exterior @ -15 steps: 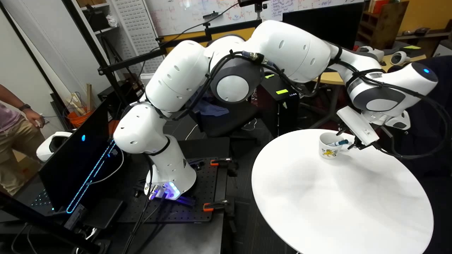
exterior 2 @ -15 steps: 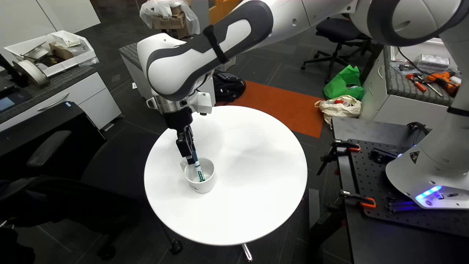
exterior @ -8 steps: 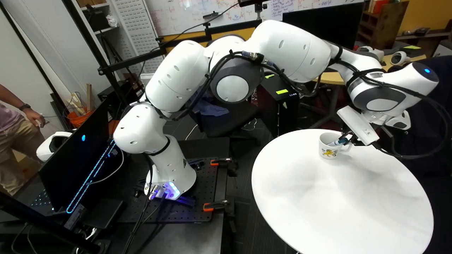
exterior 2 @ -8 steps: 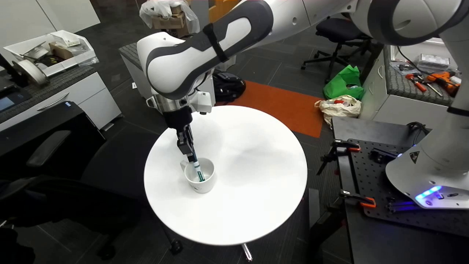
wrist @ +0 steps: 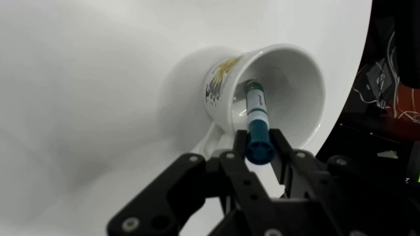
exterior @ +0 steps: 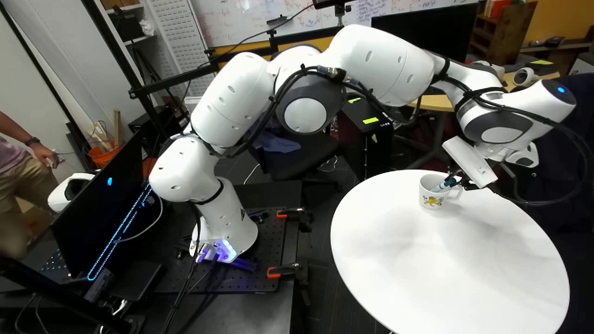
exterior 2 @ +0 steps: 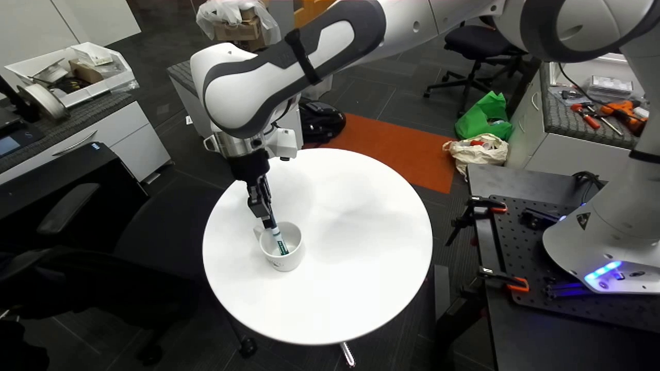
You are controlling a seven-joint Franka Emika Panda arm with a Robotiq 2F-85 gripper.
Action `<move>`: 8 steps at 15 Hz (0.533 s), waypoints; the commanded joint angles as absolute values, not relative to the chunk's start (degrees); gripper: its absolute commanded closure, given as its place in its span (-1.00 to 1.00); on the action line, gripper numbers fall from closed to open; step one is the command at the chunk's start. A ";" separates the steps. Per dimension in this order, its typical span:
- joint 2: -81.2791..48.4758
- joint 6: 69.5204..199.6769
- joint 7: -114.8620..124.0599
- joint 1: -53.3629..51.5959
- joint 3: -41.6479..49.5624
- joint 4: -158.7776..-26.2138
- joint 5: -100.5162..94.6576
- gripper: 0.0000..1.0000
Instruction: Put the pen on the table
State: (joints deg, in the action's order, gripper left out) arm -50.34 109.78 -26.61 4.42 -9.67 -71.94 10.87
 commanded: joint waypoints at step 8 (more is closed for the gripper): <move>-37.25 112.68 -26.06 3.71 -9.93 -86.28 11.28 0.89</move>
State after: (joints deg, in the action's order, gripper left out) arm -43.31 110.26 -26.61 3.79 -9.94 -78.95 10.86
